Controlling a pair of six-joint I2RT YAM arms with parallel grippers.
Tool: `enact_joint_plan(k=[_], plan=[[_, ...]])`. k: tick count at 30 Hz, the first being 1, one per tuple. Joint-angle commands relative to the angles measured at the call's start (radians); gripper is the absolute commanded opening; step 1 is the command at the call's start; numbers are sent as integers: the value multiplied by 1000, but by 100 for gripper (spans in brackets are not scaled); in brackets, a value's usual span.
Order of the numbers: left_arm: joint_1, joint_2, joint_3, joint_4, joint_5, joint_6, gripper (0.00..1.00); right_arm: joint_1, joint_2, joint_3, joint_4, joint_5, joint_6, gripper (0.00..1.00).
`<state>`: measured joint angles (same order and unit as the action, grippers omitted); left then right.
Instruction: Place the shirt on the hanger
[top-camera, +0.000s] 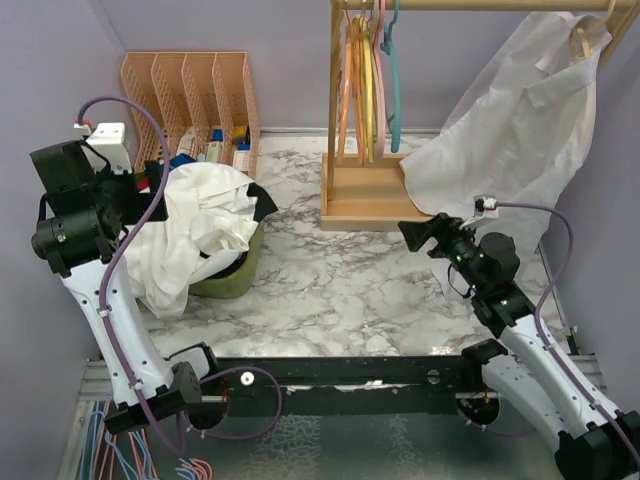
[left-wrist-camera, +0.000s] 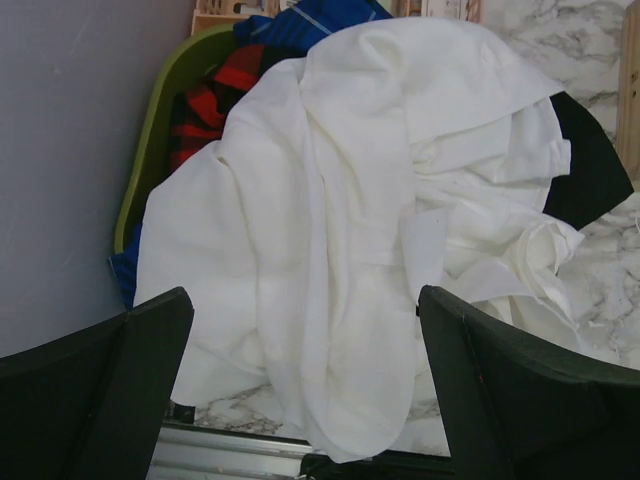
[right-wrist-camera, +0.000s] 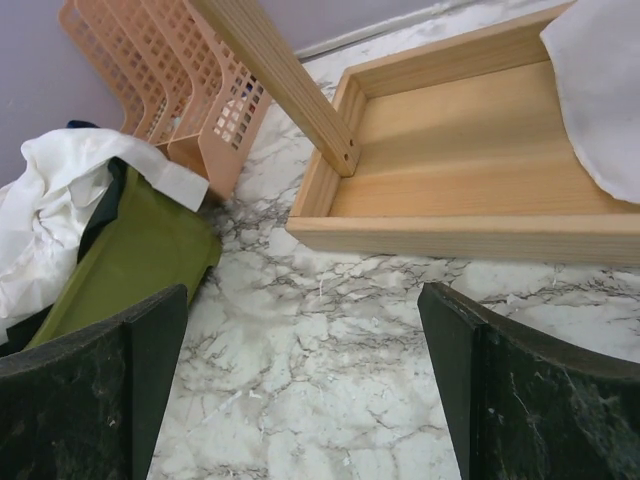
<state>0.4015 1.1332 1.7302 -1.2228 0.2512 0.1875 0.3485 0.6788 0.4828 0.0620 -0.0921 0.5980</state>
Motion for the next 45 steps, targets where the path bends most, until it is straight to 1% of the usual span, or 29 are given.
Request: enact_joint_plan(k=[1, 2, 3, 5, 6, 8, 10, 13, 15, 16, 18, 21, 23, 26, 31, 34, 35, 36, 37, 38, 39, 40, 41, 43, 44, 45], plan=[[-3, -17, 35, 48, -78, -93, 99, -1, 19, 25, -21, 36, 2, 99], [-3, -24, 12, 68, -115, -103, 99, -1, 27, 49, -50, 24, -8, 99], [-3, -31, -21, 98, -210, -115, 99, -1, 26, 71, -74, 26, -12, 99], [-3, -21, -42, 123, -344, -125, 99, -2, -6, 77, -49, 39, -20, 99], [-3, -11, -39, 118, -361, -114, 99, -1, -29, 75, -13, 41, -28, 99], [-3, -18, -64, 117, -286, -46, 99, -1, -49, 85, 58, 12, -69, 99], [-3, -47, -126, 118, -195, 32, 99, -1, -24, 118, 76, -11, -95, 99], [-3, -33, -137, -24, 37, 209, 99, -2, 42, 164, 39, -22, -52, 99], [-4, 1, -112, -116, 110, 300, 99, -1, 56, 157, 42, -63, -15, 99], [-3, 23, -94, -156, 106, 340, 99, -1, 55, 141, 56, -80, 6, 99], [-3, 50, -93, -178, 39, 404, 99, -1, 55, 102, 98, -100, 30, 99], [-2, 16, -196, -99, -56, 476, 99, -1, 74, 90, 106, -120, 23, 99], [-3, 11, -240, -88, -44, 520, 99, -2, 86, 91, 103, -121, 26, 99], [-3, 50, -260, -140, 15, 543, 99, -1, 93, 88, 113, -141, 37, 99], [-3, 84, -347, -145, 76, 511, 99, 0, 90, 101, 79, -146, 19, 99], [-4, 83, -434, -105, 74, 503, 99, -2, 79, 103, 58, -144, -2, 99], [-3, 84, -454, -92, 69, 499, 98, 0, 75, 102, 54, -144, 3, 99], [-3, 88, -469, -83, 63, 495, 93, -1, 69, 101, 49, -144, 10, 99], [-4, 90, -476, -81, 67, 495, 85, -2, 64, 97, 47, -145, 17, 100], [-3, 92, -472, -88, 76, 496, 73, -1, 59, 93, 47, -148, 24, 100], [-3, 92, -454, -104, 93, 499, 46, -1, 54, 86, 52, -154, 30, 100], [-3, 92, -420, -122, 111, 499, 9, 0, 52, 80, 63, -165, 29, 100], [-4, 89, -369, -147, 129, 498, 0, -1, 51, 75, 76, -180, 22, 100], [-5, 83, -226, -199, 186, 485, 0, -2, 60, 75, 110, -249, -6, 99], [-9, 72, -152, -202, 197, 466, 0, -1, 68, 73, 143, -320, -32, 97], [-13, 61, -87, -202, 213, 452, 0, -1, 81, 66, 211, -432, -50, 95]])
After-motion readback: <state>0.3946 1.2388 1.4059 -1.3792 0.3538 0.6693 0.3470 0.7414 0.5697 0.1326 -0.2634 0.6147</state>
